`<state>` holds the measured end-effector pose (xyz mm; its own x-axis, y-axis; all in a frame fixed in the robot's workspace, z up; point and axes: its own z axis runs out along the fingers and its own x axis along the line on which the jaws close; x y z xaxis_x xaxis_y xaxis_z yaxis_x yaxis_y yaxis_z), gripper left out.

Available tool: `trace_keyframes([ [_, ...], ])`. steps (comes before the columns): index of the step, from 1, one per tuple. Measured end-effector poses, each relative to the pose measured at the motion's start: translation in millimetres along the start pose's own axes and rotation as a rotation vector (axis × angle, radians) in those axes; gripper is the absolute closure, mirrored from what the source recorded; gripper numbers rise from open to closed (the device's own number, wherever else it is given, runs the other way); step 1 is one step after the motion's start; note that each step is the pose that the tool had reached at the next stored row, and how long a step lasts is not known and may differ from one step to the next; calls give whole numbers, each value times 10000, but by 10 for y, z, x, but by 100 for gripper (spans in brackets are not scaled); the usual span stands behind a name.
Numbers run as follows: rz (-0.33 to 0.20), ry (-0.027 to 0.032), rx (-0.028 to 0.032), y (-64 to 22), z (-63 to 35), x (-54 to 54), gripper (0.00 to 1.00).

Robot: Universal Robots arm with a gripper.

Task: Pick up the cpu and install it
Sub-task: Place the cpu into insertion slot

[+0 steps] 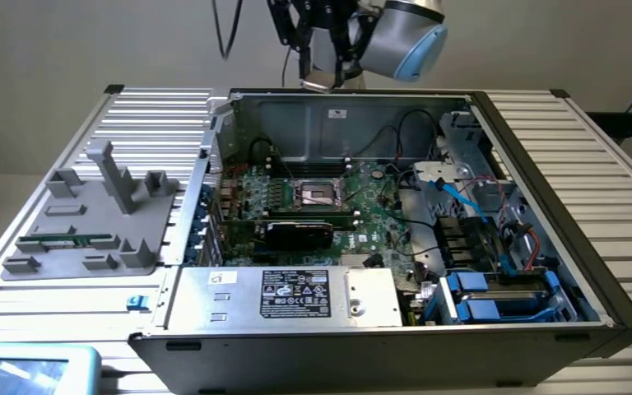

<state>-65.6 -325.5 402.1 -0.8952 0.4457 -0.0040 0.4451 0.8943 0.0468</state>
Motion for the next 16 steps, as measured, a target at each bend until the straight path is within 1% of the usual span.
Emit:
trace_keyframes([
  [16,2740,-129,10,0,1,0,47],
])
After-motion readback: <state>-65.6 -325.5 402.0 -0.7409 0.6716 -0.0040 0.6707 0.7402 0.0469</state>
